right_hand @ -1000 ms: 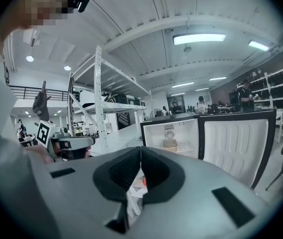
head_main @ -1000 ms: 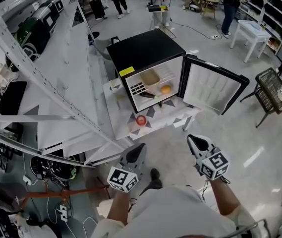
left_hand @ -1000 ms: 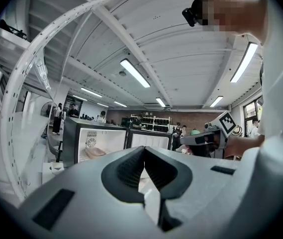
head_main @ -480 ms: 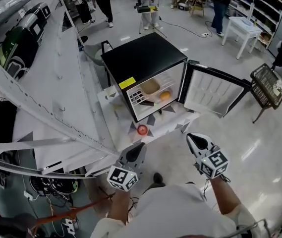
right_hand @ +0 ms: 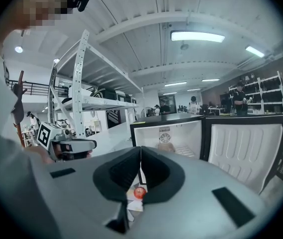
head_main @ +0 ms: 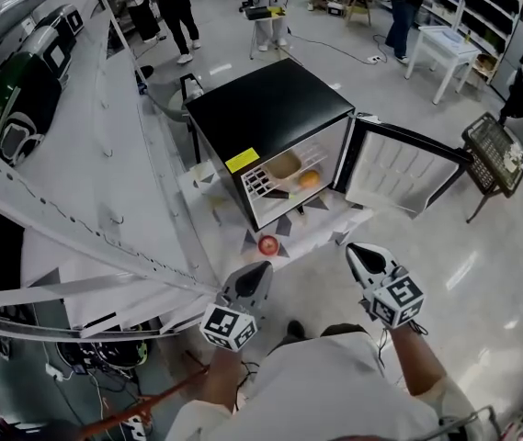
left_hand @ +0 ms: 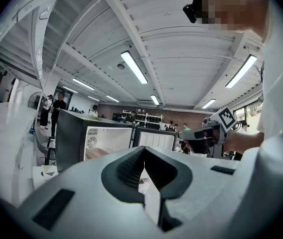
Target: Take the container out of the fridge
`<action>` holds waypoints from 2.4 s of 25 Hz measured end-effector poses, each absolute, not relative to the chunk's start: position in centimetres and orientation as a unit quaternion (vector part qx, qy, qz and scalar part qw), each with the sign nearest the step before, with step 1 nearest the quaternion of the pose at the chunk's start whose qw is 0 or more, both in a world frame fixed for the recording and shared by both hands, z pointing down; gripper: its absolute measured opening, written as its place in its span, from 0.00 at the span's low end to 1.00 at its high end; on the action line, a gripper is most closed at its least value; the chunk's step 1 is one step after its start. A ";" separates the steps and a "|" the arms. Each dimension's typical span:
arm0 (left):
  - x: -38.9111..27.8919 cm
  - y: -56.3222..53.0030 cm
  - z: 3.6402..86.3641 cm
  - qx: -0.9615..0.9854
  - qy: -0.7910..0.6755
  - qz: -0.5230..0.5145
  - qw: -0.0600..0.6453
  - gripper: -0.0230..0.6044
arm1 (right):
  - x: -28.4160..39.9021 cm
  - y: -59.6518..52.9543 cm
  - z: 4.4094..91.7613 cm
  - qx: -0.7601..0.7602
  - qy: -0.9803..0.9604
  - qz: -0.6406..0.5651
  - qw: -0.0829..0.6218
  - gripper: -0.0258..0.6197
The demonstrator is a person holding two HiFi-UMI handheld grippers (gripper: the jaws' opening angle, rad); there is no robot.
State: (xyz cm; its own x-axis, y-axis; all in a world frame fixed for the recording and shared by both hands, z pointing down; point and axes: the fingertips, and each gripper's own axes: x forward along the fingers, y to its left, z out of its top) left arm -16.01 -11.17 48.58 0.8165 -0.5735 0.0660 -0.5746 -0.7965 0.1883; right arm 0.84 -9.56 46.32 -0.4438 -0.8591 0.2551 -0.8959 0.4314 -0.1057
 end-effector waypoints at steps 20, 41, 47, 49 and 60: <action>-13.9 -14.8 48.8 0.935 -0.340 -0.007 0.103 0.04 | 2.7 -14.6 47.5 0.490 -0.859 0.122 0.091 0.05; -10.2 -20.1 47.5 0.897 -0.437 0.012 0.071 0.05 | 5.9 -22.2 47.8 0.390 -0.908 0.117 0.096 0.05; -9.4 -21.1 47.9 0.891 -0.450 0.032 0.056 0.05 | 6.3 -23.2 48.9 0.374 -0.914 0.129 0.093 0.05; -9.0 -21.6 48.2 0.890 -0.452 0.042 0.048 0.05 | 6.4 -23.4 49.2 0.368 -0.916 0.131 0.093 0.05; -5.9 -24.8 50.0 0.885 -0.453 0.110 0.011 0.15 | 7.6 -24.9 50.7 0.345 -0.923 0.143 0.095 0.05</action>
State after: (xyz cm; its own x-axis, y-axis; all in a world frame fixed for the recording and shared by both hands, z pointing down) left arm -5.85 -24.81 49.96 0.5650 -0.7992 0.2051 -0.8041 -0.5891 -0.0799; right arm 7.64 -24.89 50.74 -0.7433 -0.6100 0.2746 -0.6644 0.7207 -0.1977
